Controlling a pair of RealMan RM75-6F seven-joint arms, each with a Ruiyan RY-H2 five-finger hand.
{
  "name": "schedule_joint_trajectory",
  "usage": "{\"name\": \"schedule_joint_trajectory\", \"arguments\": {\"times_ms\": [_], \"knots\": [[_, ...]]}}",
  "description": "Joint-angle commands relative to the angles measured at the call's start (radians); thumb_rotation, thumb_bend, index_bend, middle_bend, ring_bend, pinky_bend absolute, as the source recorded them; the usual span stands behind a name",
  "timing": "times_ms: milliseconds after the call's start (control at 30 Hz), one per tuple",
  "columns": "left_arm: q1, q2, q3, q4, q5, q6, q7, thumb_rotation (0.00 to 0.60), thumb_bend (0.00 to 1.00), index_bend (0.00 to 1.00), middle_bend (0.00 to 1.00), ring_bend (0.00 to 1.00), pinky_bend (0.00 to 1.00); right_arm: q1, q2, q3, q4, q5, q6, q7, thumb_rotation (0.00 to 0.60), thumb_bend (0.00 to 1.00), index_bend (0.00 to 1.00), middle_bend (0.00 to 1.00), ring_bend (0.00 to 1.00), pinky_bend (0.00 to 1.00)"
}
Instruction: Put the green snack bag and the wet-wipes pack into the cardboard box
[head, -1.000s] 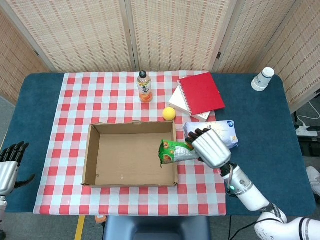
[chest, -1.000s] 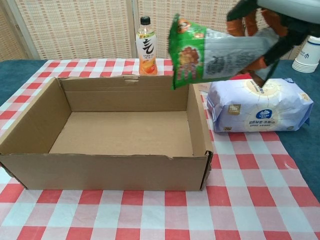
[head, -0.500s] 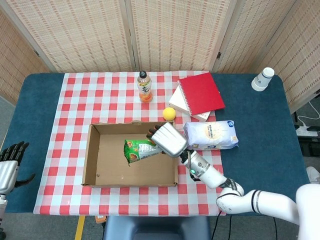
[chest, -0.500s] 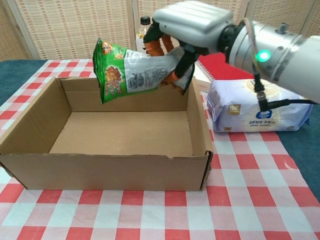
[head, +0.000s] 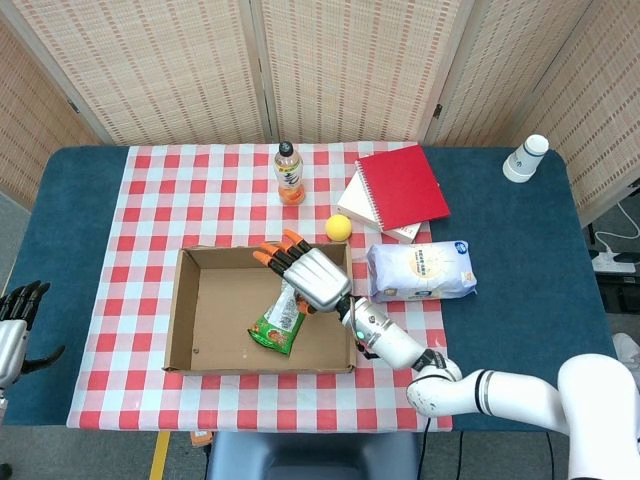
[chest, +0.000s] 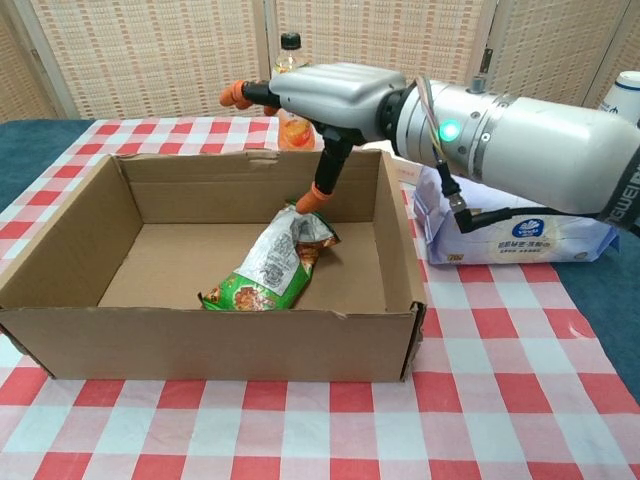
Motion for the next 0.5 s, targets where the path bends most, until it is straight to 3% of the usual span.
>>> {"name": "schedule_joint_trajectory", "arguments": {"times_ms": [33, 167, 267, 400, 500], "knots": [[0.001, 0.001, 0.001, -0.001, 0.002, 0.001, -0.001, 0.600, 0.20, 0.00, 0.00, 0.00, 0.09, -0.013, 0.039, -0.006, -0.044, 0.004, 0.040, -0.022, 0.600, 0.00, 0.00, 0.01, 0.00, 0.00], [0.002, 0.002, 0.002, -0.002, 0.003, 0.003, -0.001, 0.600, 0.20, 0.00, 0.00, 0.00, 0.09, -0.050, 0.145, -0.018, -0.140, 0.048, 0.075, -0.101, 0.600, 0.00, 0.00, 0.01, 0.00, 0.00], [0.000, 0.002, 0.002, -0.004, 0.003, -0.001, 0.002, 0.600, 0.20, 0.00, 0.00, 0.00, 0.09, -0.092, 0.262, -0.036, -0.243, 0.142, 0.103, -0.206, 0.600, 0.00, 0.00, 0.01, 0.00, 0.00], [-0.002, -0.002, 0.005, -0.006, 0.010, 0.000, 0.012, 0.600, 0.20, 0.00, 0.00, 0.00, 0.09, -0.143, 0.411, -0.092, -0.362, 0.308, 0.139, -0.337, 0.600, 0.00, 0.00, 0.01, 0.00, 0.00], [-0.001, -0.004, 0.009, -0.012, 0.017, 0.004, 0.016, 0.600, 0.20, 0.00, 0.00, 0.00, 0.09, -0.168, 0.464, -0.125, -0.389, 0.351, 0.163, -0.356, 0.600, 0.00, 0.00, 0.01, 0.00, 0.00]]}}
